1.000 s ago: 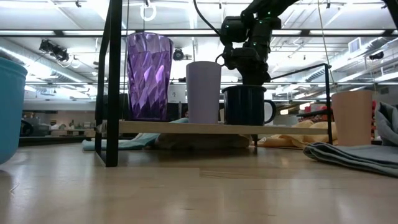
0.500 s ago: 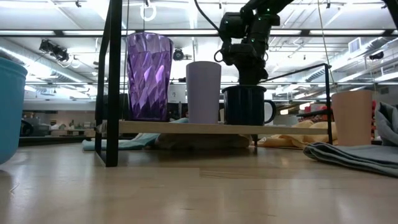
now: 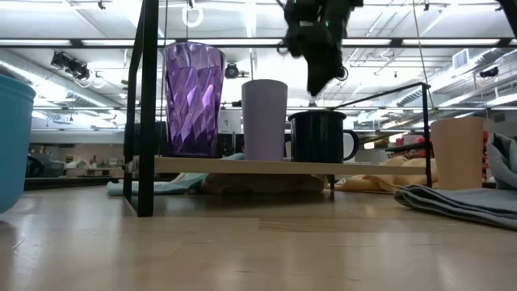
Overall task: Stack small to large cups/mugs on shelf
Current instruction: Put the blue mug on the shelf
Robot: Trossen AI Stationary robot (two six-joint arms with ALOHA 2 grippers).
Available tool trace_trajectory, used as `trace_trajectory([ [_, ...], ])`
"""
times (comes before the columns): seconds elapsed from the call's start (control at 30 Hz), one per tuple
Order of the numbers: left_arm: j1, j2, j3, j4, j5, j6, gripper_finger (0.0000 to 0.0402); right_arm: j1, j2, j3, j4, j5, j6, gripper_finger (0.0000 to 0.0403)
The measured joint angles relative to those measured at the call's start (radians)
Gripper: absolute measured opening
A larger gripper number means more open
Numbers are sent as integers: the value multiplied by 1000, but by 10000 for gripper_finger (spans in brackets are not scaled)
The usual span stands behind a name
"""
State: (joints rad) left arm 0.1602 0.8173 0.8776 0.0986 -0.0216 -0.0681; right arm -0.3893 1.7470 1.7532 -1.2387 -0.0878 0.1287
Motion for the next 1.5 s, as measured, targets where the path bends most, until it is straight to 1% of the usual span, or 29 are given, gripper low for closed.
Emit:
trace_trajectory([
  [0.17,0,0,0,-6,0,0,107,31,0,144,-62,1,60,113],
  [0.27,0,0,0,-9,0,-3,107,80,-5,212,-120,0,78,112],
  [0.37,0,0,0,-9,0,-4,107,144,-28,236,-158,0,83,112],
  [0.47,0,0,0,-8,0,-5,107,206,-63,236,-183,14,124,112],
  [0.73,0,0,0,-7,0,-6,107,362,-152,236,-239,208,273,109],
  [0.83,0,0,0,-6,0,-7,107,402,-183,236,-239,247,341,109],
  [0.93,0,0,0,-6,0,-7,107,438,-201,236,-239,294,373,109],
  [1.03,0,0,0,-6,0,-7,107,454,-204,236,-238,336,382,109],
  [1.5,0,0,0,-6,0,-21,107,425,-204,236,-234,353,369,109],
])
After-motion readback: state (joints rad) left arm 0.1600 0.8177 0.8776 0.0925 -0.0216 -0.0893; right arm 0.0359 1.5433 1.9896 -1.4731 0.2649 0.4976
